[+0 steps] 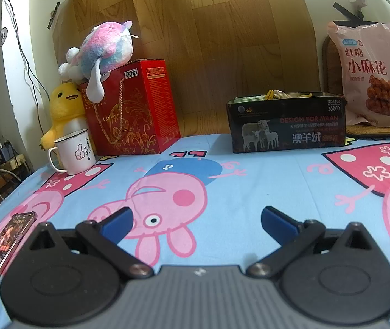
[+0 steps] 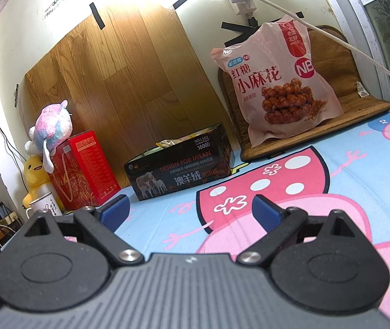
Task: Organize snacks
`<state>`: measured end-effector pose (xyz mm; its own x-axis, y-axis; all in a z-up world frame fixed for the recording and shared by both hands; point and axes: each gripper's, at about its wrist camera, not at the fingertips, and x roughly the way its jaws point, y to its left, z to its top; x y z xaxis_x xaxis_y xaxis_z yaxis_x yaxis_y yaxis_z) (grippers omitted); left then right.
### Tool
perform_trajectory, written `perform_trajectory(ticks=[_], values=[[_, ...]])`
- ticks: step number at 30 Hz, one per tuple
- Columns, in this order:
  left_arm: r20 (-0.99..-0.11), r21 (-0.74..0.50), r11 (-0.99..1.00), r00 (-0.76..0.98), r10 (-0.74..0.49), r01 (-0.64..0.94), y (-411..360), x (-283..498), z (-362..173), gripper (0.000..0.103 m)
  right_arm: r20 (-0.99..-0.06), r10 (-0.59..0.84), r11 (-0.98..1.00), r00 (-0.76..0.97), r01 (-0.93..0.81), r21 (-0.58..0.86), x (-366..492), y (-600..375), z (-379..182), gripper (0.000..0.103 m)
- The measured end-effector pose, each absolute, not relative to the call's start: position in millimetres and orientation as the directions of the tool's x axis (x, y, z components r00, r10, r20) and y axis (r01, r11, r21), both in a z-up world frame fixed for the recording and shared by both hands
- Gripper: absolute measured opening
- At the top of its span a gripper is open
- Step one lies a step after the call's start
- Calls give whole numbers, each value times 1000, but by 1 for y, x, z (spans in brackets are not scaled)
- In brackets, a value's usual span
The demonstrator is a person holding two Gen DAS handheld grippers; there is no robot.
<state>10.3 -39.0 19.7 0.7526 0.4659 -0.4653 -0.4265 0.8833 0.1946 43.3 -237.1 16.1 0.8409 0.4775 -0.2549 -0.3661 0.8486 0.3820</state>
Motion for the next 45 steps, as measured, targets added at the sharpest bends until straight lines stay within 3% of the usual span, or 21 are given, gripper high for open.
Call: perform_trajectory(ticks=[28,45], values=[[-480,259,882,740,470,-392,-42,19,19,103,-241,486,832,840,-360,422,43,-241,16,97],[-535,292,888,709,460,-355,-49,27,22,103,-227,501,806,835,-355,473,44,-247,14,98]])
